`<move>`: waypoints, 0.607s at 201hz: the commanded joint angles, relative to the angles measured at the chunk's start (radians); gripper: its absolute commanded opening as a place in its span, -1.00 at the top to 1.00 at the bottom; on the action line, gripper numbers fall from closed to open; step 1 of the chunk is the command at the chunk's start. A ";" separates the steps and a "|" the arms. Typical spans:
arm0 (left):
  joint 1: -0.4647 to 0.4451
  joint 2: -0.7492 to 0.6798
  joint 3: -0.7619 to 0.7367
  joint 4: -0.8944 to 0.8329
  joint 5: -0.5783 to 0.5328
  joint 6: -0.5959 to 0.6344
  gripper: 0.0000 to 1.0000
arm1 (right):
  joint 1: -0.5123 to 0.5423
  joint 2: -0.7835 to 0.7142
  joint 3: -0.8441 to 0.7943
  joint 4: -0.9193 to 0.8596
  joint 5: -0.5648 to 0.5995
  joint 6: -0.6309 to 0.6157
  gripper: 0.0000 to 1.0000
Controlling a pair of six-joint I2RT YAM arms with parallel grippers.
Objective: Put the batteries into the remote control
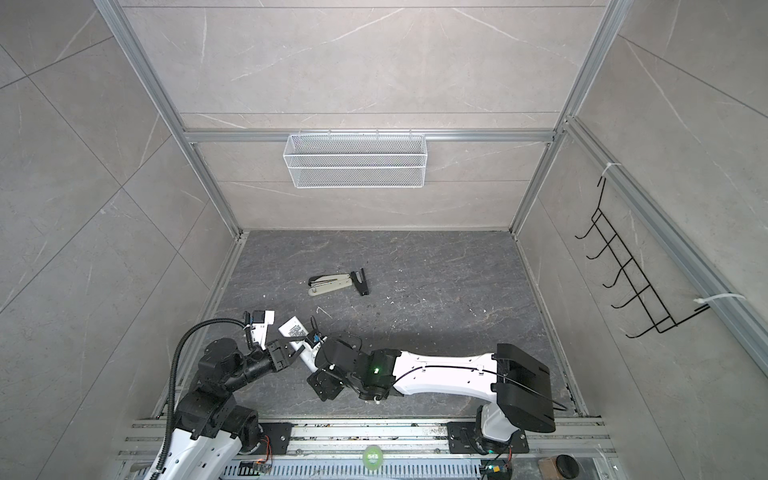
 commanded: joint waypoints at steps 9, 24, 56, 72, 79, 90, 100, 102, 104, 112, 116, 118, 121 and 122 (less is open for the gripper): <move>-0.003 -0.012 0.051 0.053 0.020 -0.014 1.00 | -0.003 0.018 -0.019 0.054 -0.025 -0.012 -0.34; -0.003 -0.011 0.051 0.052 0.019 -0.015 1.00 | -0.003 0.018 -0.023 0.064 -0.029 -0.013 -0.24; -0.003 -0.002 0.047 0.059 0.016 -0.014 1.00 | -0.004 0.014 -0.026 0.065 -0.027 -0.019 -0.04; -0.003 0.003 0.048 0.063 0.015 -0.018 1.00 | -0.003 0.009 -0.032 0.069 -0.025 -0.021 0.06; -0.004 0.003 0.048 0.063 0.016 -0.019 1.00 | -0.004 0.009 -0.033 0.070 -0.024 -0.023 0.11; -0.004 0.003 0.048 0.064 0.016 -0.020 1.00 | -0.004 0.009 -0.036 0.068 -0.020 -0.026 0.18; -0.004 0.005 0.048 0.062 0.016 -0.020 1.00 | -0.003 0.010 -0.036 0.068 -0.019 -0.029 0.25; -0.004 0.006 0.047 0.062 0.017 -0.020 1.00 | -0.003 0.012 -0.035 0.069 -0.019 -0.029 0.26; -0.003 0.005 0.048 0.062 0.017 -0.019 1.00 | -0.004 0.012 -0.036 0.069 -0.018 -0.030 0.27; -0.004 0.008 0.046 0.061 0.016 -0.018 1.00 | -0.004 0.013 -0.035 0.069 -0.017 -0.032 0.31; -0.003 0.009 0.046 0.062 0.016 -0.018 1.00 | -0.005 0.014 -0.035 0.069 -0.017 -0.032 0.33; -0.004 0.009 0.046 0.062 0.016 -0.017 1.00 | -0.005 0.014 -0.035 0.069 -0.017 -0.033 0.34; -0.003 0.012 0.046 0.062 0.016 -0.017 1.00 | -0.003 0.015 -0.035 0.069 -0.015 -0.033 0.36; -0.003 0.012 0.045 0.062 0.016 -0.017 1.00 | -0.004 0.014 -0.035 0.069 -0.015 -0.033 0.36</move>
